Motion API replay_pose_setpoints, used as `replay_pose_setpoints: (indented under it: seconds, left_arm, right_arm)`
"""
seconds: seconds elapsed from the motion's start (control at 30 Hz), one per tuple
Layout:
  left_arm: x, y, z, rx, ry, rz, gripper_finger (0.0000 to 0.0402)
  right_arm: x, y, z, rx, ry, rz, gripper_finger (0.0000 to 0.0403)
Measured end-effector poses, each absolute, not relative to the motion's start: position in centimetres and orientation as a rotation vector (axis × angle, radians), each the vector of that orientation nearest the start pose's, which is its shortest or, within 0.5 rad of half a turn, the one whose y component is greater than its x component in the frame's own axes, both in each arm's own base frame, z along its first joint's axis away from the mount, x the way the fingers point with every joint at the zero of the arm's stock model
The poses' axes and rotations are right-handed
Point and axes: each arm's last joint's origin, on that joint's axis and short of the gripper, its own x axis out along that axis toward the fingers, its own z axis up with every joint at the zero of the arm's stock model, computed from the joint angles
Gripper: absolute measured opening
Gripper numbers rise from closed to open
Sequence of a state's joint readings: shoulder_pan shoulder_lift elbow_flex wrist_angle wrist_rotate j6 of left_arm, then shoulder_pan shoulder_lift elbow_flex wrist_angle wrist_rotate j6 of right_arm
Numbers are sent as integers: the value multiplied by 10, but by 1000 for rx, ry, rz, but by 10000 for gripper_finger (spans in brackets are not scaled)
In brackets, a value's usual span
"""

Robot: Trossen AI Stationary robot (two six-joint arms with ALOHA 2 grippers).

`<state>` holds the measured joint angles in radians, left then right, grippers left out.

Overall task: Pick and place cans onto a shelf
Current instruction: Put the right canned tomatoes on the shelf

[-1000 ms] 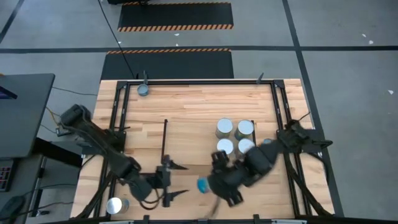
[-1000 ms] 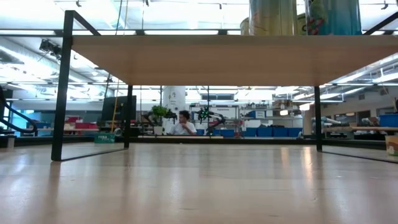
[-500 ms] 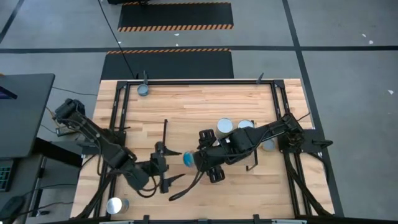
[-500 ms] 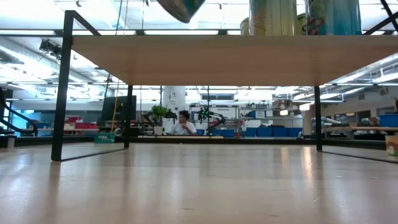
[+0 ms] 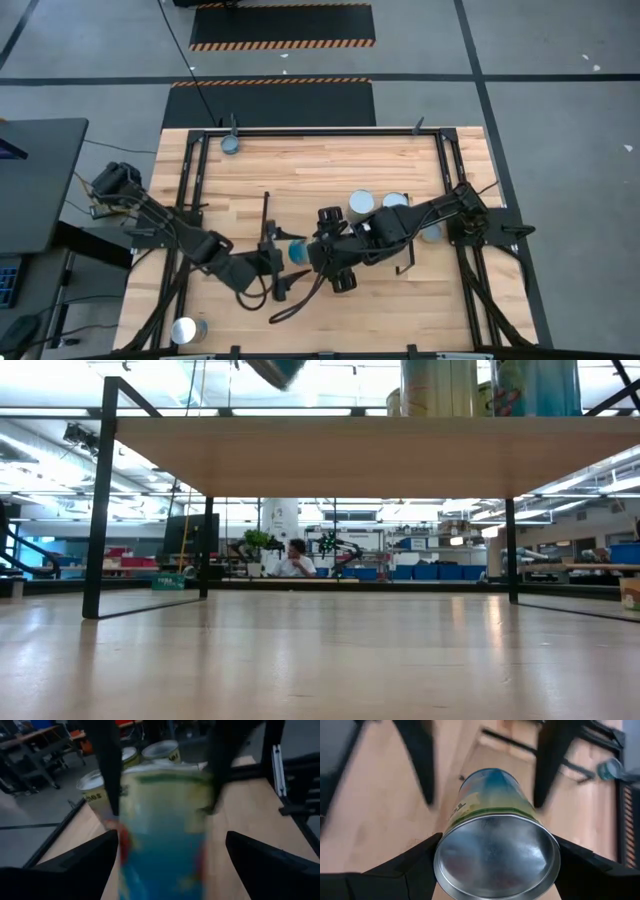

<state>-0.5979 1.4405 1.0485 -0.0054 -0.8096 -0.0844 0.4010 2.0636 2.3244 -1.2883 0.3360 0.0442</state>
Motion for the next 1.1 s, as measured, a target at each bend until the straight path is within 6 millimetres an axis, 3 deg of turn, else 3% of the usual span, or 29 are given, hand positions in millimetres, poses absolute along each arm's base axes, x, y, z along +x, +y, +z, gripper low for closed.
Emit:
replay_pose_setpoints:
  seconds: [0.43,0.7,0.9,1.1]
  left_arm:
    - [297,-120,290,111,350,135,378]
    - [298,-119,290,135,354,133,377]
    - [298,-119,290,140,354,132,372]
    - [298,-119,290,154,359,130,323]
  right_arm:
    - [393,138,377,-240,957,22,317]
    - [395,133,376,-226,967,30,319]
    - [397,133,378,-210,945,50,387]
    - [397,132,378,-206,948,48,356]
